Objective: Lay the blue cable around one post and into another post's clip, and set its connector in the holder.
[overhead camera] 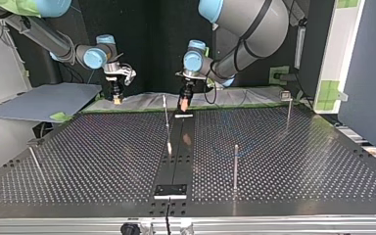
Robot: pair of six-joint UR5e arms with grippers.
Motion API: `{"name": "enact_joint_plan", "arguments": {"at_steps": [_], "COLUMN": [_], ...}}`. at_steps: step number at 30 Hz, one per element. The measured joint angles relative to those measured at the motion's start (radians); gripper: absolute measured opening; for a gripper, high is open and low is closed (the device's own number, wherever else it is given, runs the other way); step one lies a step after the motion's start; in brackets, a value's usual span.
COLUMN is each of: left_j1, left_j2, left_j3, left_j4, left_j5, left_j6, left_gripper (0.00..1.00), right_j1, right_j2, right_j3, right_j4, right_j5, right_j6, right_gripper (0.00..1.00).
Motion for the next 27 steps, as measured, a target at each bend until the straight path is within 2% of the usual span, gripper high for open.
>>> {"name": "enact_joint_plan", "arguments": {"at_steps": [16, 22, 27], "left_j1": [0.013, 0.014, 0.014], "left_j2": [-0.001, -0.001, -0.001], "left_j3": [0.052, 0.061, 0.066], "left_j4": [-0.022, -0.014, -0.004], "left_j5": [0.001, 0.018, 0.024], "left_j6": [0.004, 0.015, 0.025], "left_gripper": [0.0, 0.0, 0.0], "right_j1": [-0.027, -0.039, -0.046], "right_j2": [0.01, 0.014, 0.037], "right_j3": [-0.049, -0.07, -0.1], "right_j4": [0.006, 0.003, 0.029], "right_j5": [-0.001, -0.003, -0.002], "right_j6": [-0.001, -0.001, -0.009], "right_gripper": [0.01, 0.01, 0.01]}}
